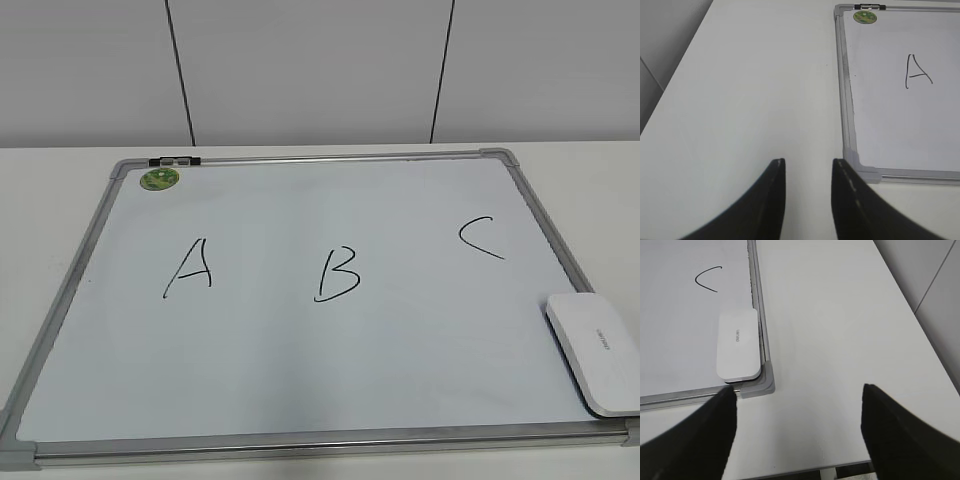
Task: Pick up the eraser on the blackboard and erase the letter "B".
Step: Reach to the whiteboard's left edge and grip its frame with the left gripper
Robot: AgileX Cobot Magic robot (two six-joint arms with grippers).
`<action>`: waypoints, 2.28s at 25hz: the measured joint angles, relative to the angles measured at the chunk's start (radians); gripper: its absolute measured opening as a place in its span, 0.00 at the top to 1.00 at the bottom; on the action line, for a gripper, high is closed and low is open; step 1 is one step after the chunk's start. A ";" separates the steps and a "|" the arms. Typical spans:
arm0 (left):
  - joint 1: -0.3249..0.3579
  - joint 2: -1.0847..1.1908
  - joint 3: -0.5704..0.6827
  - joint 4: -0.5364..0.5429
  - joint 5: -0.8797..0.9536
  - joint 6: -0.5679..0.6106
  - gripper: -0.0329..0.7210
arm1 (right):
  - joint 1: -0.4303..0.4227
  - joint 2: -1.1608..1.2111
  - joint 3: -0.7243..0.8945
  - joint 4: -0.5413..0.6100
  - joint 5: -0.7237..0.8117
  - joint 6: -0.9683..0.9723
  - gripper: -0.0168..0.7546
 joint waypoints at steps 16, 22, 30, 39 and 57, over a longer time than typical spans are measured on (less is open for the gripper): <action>0.000 0.177 -0.058 0.002 -0.046 0.000 0.64 | 0.000 0.000 0.000 0.000 0.000 0.000 0.24; 0.000 0.527 -0.172 0.004 -0.099 0.000 0.64 | 0.000 0.000 0.000 0.000 0.000 0.000 0.24; 0.000 0.959 -0.333 0.004 -0.217 0.000 0.64 | 0.000 0.000 0.000 0.000 0.000 0.000 0.23; 0.000 1.341 -0.527 0.004 -0.221 0.000 0.64 | 0.000 0.000 0.000 0.000 0.000 0.000 0.24; 0.000 1.694 -0.818 -0.032 -0.239 0.014 0.64 | 0.000 0.000 0.000 0.000 0.000 0.000 0.24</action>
